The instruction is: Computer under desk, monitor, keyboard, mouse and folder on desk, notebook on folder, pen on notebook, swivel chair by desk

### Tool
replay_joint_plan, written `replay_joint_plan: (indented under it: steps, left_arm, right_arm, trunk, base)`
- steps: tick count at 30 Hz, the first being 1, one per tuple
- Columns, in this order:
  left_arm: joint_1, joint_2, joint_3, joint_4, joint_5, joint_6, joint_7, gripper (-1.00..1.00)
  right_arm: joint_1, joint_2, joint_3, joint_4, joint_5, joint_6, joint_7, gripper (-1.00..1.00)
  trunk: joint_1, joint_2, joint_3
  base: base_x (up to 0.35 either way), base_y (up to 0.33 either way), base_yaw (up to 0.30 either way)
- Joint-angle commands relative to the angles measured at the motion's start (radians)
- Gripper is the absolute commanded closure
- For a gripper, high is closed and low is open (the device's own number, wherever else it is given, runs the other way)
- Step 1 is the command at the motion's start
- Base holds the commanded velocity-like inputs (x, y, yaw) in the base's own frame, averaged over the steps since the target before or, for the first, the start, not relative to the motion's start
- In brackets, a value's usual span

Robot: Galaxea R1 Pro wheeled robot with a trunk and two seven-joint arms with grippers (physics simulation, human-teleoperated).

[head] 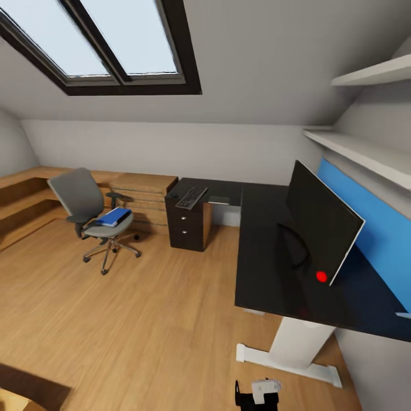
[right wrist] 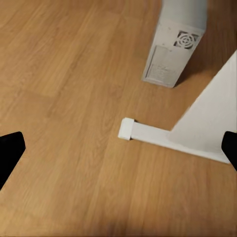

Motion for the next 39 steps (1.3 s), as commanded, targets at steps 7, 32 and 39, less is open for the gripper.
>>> replay_joint_plan:
  steps: [7,32,39]
  left_arm:
    - [0.0,0.001,-0.009,-0.001,0.005,-0.003,0.008,-1.0]
    - [0.0,0.0,-0.009,-0.001,0.005,-0.003,0.008,-1.0]
    - [0.0,0.0,-0.009,-0.001,0.005,-0.003,0.008,-1.0]
  right_arm:
    - [-0.001,0.001,0.009,0.002,-0.008,-0.005,0.0,-1.0]
    - [0.001,0.001,0.009,0.002,-0.006,-0.039,0.041,-1.0]
    - [0.013,0.001,0.009,0.002,-0.005,-0.074,0.041,-1.0]
  trunk:
    - [0.001,-0.002,-0.002]
    - [0.001,-0.002,-0.001]
    - [0.001,-0.002,0.008]
  base:
    - [0.205,0.296,0.039]
    - [0.261,0.204,0.16]
    - [0.311,0.11,0.052]
